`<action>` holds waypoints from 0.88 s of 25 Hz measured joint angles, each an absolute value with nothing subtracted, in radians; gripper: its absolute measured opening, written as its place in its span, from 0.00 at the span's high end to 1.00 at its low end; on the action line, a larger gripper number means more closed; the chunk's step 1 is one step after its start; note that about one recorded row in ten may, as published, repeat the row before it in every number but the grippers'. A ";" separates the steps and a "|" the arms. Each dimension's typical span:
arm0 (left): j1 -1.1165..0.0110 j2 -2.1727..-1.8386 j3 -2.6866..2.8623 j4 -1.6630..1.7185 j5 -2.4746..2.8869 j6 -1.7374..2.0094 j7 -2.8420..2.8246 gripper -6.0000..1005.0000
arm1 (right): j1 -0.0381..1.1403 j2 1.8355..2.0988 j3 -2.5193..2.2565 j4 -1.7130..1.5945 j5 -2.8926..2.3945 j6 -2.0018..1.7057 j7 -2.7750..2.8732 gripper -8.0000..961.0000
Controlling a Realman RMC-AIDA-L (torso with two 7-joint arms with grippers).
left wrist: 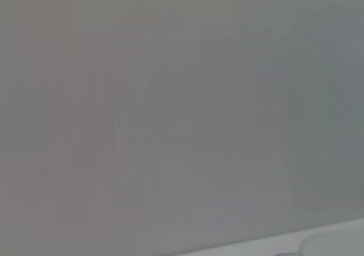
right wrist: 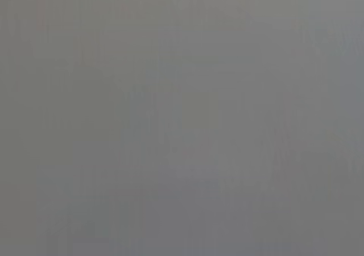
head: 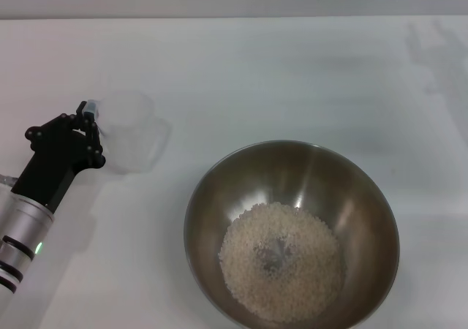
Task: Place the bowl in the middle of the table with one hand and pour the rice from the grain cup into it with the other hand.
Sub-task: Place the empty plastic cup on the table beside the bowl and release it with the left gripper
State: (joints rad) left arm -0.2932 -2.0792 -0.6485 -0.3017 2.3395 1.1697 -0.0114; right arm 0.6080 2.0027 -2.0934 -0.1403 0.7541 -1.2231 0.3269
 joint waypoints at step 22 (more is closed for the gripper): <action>-0.307 -2.080 -0.652 -0.300 2.339 1.056 -0.019 0.91 | 0.608 1.998 -2.093 -0.141 0.752 -1.234 0.396 0.34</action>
